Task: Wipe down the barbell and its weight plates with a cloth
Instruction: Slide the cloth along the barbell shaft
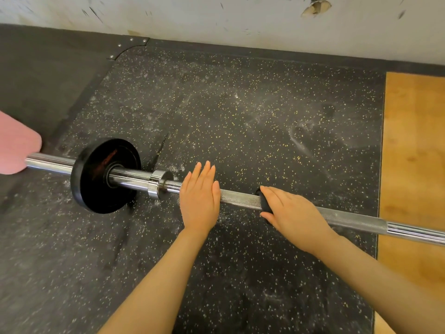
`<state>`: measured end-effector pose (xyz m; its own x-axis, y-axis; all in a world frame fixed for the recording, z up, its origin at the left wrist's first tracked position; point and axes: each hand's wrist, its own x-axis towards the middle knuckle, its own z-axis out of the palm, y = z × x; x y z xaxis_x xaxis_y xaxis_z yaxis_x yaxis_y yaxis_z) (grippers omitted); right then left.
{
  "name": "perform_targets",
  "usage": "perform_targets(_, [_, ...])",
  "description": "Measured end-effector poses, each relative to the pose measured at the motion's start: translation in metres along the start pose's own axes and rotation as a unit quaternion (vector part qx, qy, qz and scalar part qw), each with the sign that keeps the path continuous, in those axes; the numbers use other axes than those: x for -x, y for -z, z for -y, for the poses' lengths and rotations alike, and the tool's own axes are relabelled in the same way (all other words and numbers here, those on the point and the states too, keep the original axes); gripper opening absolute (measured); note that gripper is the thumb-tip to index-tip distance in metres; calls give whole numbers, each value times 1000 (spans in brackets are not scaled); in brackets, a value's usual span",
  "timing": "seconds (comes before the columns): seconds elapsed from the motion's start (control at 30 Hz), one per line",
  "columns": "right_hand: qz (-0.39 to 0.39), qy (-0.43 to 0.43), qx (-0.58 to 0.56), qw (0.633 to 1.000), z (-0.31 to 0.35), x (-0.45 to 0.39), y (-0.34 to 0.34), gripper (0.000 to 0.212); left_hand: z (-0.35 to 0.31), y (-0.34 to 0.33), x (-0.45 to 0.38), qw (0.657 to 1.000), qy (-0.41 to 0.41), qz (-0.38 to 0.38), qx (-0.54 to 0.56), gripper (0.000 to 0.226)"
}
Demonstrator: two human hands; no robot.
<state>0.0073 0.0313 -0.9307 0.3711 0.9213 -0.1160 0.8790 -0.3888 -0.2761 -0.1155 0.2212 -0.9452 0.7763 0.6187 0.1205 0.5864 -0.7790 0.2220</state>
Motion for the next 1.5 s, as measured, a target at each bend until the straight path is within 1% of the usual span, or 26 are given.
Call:
perform_targets(0.1, [1, -20, 0, 1000, -3, 13, 2, 60, 1, 3, 7, 1000, -1, 9, 3, 55])
perform_targets(0.23, [-7, -35, 8, 999, -8, 35, 6, 58, 1, 10, 19, 999, 5, 40, -6, 60])
perform_targets(0.33, [10, -32, -3, 999, -7, 43, 3, 60, 2, 17, 27, 997, 10, 72, -17, 59])
perform_targets(0.4, [20, -33, -6, 999, -4, 46, 2, 61, 2, 21, 29, 996, -4, 83, -22, 61])
perform_targets(0.57, [16, -35, 1, 999, 5, 54, 2, 60, -13, 20, 18, 994, -72, 83, -16, 64])
perform_targets(0.63, [9, -34, 4, 999, 8, 56, 2, 59, -19, 15, 11, 992, -76, 101, -25, 66])
perform_targets(0.7, [18, -35, 5, 999, 11, 58, 3, 59, -20, 10, 10, 990, -71, 115, -34, 66])
perform_targets(0.8, [16, -39, 25, 999, 14, 60, 3, 58, -15, 6, 15, 986, -81, 135, -48, 56])
perform_targets(0.87, [-2, -41, 37, 998, 17, 61, 3, 58, -13, 6, 17, 981, -104, 156, -44, 56])
perform_targets(0.93, [-22, -37, 47, 998, 20, 62, 1, 59, -10, 9, 18, 971, -142, 187, -41, 63])
perform_targets(1.03, [-35, -30, 57, 997, 21, 63, -1, 61, -4, 16, 21, 942, -243, 223, -56, 78])
perform_targets(1.13, [-39, -22, 56, 997, 17, 62, -3, 61, 1, 19, 19, 920, -313, 219, -83, 87])
perform_targets(1.23, [-48, -12, 59, 997, 11, 57, -4, 62, 0, 18, 13, 917, -331, 198, -97, 86])
perform_targets(1.33, [-44, 5, 64, 997, 3, 51, 1, 69, -3, 17, 5, 917, -342, 179, -102, 79])
perform_targets(1.4, [-24, 4, 59, 998, -3, 45, 4, 72, -4, 15, -2, 914, -356, 166, -100, 76])
perform_targets(1.5, [16, -9, 28, 999, -10, 33, 6, 67, -5, 14, -15, 906, -376, 172, -92, 79])
